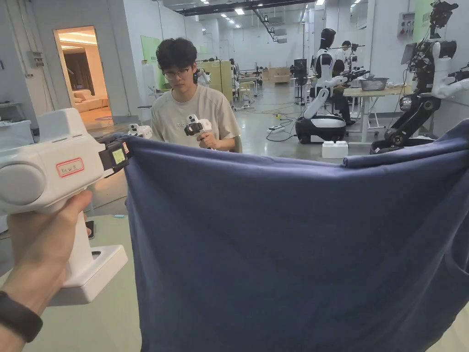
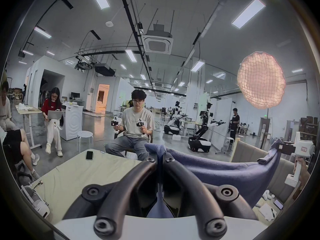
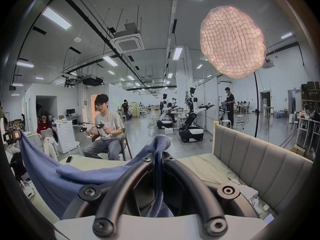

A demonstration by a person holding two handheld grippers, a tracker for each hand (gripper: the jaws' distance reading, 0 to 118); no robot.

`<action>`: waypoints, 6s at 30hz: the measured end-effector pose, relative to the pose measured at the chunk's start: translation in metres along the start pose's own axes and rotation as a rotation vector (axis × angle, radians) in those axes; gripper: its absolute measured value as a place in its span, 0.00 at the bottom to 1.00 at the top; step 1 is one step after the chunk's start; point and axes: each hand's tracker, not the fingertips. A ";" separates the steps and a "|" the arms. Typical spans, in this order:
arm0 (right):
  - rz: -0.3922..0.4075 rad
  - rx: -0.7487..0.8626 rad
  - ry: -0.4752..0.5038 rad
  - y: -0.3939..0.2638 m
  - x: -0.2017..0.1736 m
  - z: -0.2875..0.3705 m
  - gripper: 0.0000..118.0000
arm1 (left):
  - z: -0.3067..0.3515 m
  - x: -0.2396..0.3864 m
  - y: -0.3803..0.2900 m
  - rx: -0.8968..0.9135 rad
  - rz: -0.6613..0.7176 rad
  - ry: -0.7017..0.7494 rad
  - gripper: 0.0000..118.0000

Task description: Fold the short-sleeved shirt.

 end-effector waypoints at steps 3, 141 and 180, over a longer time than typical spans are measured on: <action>0.014 0.027 -0.016 0.013 -0.003 -0.025 0.02 | -0.027 0.005 0.006 0.007 -0.026 0.019 0.00; -0.014 -0.616 -0.055 -0.346 0.047 0.227 0.67 | 0.111 -0.031 -0.418 -1.065 -0.082 0.014 0.12; -0.120 -0.831 0.005 -0.372 0.045 -0.047 0.07 | -0.104 -0.033 -0.367 -0.852 0.076 0.026 0.11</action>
